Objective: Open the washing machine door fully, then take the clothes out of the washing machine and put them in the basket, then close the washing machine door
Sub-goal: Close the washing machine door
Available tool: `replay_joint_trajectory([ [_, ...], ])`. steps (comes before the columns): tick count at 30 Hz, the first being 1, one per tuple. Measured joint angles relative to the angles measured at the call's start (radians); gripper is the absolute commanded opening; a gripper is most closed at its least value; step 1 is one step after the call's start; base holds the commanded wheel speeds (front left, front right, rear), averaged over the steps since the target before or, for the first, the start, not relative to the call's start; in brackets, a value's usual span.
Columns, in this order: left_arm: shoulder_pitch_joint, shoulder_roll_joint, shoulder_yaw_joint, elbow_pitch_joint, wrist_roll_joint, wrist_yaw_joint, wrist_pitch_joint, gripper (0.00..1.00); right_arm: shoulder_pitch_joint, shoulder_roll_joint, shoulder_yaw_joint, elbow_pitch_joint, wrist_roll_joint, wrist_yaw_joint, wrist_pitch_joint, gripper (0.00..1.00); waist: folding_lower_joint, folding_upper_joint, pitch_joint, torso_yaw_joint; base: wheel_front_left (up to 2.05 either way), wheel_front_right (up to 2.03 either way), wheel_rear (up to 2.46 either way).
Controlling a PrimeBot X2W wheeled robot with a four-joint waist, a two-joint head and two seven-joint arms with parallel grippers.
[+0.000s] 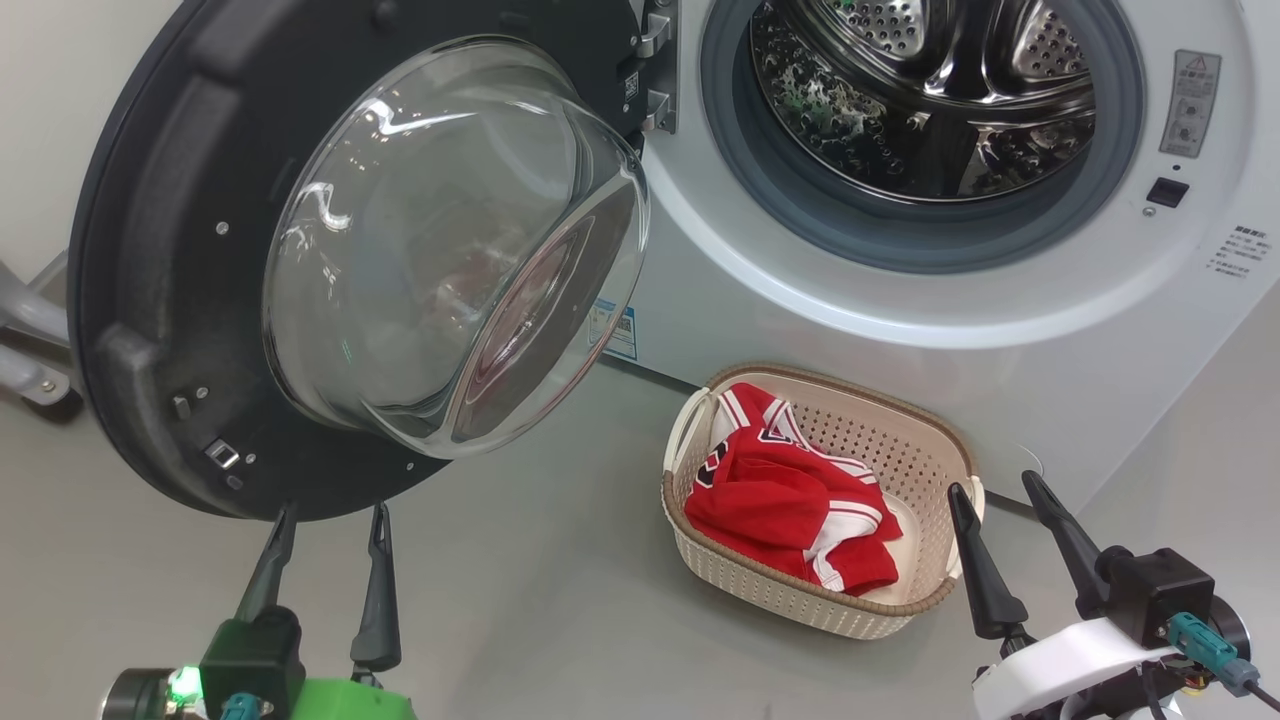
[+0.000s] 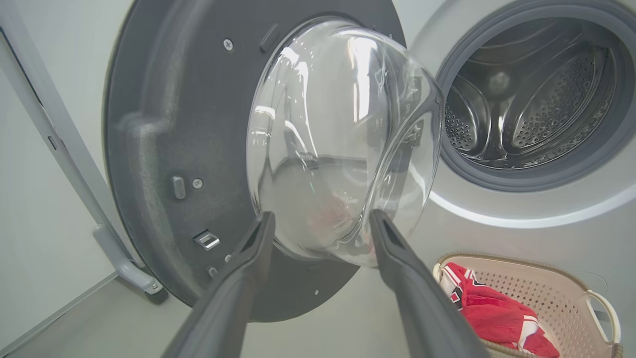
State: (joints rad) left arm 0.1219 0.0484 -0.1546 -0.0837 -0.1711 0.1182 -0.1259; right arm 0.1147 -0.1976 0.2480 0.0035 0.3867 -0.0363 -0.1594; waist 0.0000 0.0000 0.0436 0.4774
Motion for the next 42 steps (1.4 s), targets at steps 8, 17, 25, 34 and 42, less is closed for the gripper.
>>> replay_joint_trajectory([
  [8, 0.008, 0.000, 0.001, -0.001, -0.003, 0.000, 0.000, 1.00, -0.002, 0.000, 0.003, 0.003, -0.001, 0.000, 0.000, 1.00, 0.0000, 0.0000, -0.003, 0.002, 0.00, 0.00, 0.00],
  [17, 0.011, 0.000, 0.001, -0.001, -0.003, 0.000, -0.003, 0.45, -0.002, 0.001, 0.006, 0.007, -0.001, 0.000, 0.000, 1.00, 0.0000, 0.0000, -0.005, 0.001, 0.00, 0.00, 0.00],
  [25, 0.011, 0.000, -0.014, -0.007, -0.033, 0.000, -0.003, 0.00, -0.003, 0.002, 0.011, 0.008, -0.001, 0.000, 0.006, 1.00, 0.0000, 0.0000, -0.004, -0.002, 0.00, 0.00, 0.00],
  [34, 0.011, 0.000, -0.016, -0.066, -0.180, 0.000, -0.040, 0.00, -0.003, 0.001, 0.011, 0.008, -0.001, 0.000, 0.006, 1.00, 0.0000, 0.0000, 0.001, 0.000, 0.00, 0.00, 0.00],
  [42, 0.007, 0.000, -0.034, -0.172, -0.601, -0.001, -0.085, 0.00, -0.005, 0.000, 0.010, 0.006, -0.002, 0.000, 0.006, 1.00, 0.0000, 0.0000, 0.006, 0.004, 0.00, 0.00, 0.00],
])
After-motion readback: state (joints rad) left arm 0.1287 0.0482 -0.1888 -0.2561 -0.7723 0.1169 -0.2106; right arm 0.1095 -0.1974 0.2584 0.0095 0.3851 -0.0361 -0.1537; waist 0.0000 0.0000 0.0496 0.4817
